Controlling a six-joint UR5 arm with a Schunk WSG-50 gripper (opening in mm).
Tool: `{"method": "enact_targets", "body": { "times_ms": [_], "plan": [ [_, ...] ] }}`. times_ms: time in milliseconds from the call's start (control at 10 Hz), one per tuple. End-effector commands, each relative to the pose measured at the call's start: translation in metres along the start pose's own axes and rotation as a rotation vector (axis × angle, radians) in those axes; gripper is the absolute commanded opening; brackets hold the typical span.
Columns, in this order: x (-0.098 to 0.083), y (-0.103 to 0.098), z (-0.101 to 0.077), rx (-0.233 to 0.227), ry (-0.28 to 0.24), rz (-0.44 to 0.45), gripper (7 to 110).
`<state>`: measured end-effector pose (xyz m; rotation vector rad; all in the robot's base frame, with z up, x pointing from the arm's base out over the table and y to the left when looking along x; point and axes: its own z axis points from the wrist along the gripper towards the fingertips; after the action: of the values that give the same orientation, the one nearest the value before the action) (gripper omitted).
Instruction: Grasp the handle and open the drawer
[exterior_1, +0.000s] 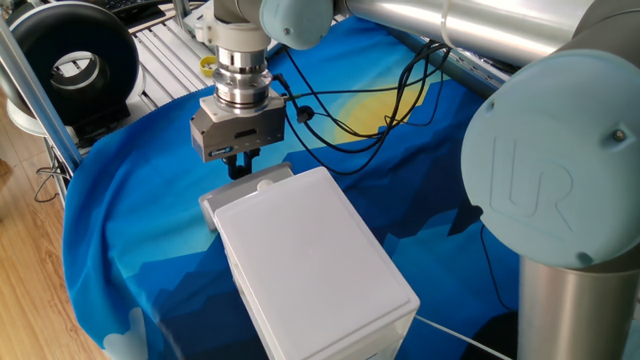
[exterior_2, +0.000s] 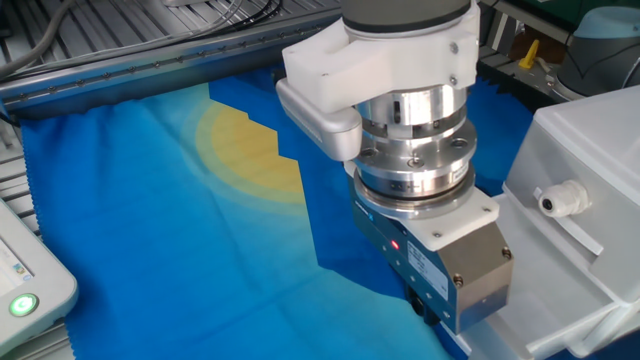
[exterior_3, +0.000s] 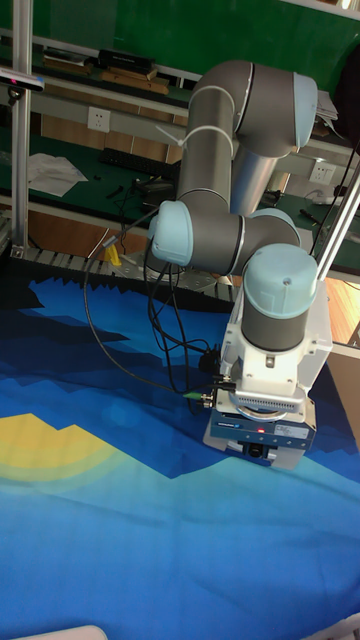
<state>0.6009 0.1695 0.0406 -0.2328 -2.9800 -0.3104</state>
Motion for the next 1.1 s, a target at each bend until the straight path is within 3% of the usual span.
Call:
{"method": "enact_targets", "body": {
  "times_ms": [0,400,1000],
  "plan": [
    [-0.0012,0.0030,-0.0005,-0.015,-0.001,0.006,88],
    [0.0013,0.0068,-0.0021,-0.035,0.010,-0.009,88],
    [0.0024,0.0007,-0.0013,-0.011,0.015,-0.005,88]
  ]
}}
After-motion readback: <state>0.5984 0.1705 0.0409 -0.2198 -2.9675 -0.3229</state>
